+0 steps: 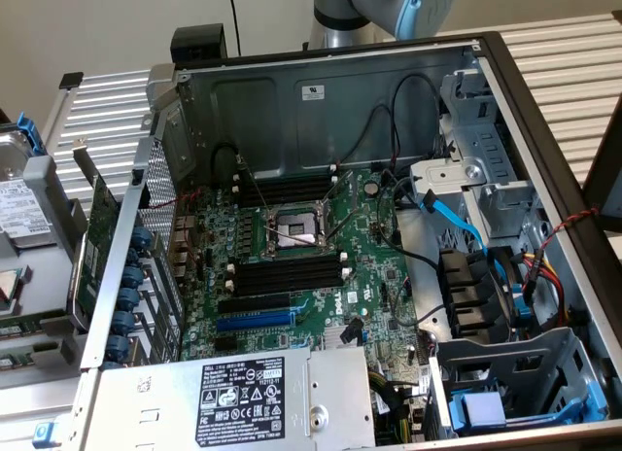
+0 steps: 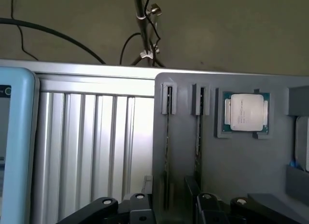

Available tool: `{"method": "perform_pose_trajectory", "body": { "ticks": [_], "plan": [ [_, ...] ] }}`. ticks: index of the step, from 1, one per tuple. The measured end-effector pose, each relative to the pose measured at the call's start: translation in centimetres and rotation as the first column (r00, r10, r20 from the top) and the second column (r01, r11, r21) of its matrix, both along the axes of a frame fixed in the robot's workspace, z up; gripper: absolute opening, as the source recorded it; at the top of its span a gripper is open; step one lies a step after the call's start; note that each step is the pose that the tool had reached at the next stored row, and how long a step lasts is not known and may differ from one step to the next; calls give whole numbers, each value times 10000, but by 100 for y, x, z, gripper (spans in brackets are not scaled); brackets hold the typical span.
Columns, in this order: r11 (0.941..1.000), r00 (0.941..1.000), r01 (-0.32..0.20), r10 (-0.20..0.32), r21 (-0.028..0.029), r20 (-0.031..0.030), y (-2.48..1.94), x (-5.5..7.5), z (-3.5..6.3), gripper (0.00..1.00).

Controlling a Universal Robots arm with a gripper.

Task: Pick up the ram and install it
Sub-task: 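Pick up the ram and move it above insertion slot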

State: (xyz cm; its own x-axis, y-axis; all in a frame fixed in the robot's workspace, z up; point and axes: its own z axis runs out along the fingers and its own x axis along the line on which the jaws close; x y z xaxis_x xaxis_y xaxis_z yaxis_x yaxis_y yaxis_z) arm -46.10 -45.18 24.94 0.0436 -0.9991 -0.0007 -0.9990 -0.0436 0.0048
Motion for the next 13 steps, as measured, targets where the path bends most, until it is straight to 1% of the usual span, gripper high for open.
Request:
{"method": "perform_pose_trajectory", "body": {
  "ticks": [8,11,13],
  "plan": [
    [10000,10000,0,0,23,0,-5,3,-145,39],
    [10000,10000,-1,1,46,-1,-9,7,-200,39],
    [10000,10000,-1,1,73,-5,-11,9,-235,39]
  ]
}}
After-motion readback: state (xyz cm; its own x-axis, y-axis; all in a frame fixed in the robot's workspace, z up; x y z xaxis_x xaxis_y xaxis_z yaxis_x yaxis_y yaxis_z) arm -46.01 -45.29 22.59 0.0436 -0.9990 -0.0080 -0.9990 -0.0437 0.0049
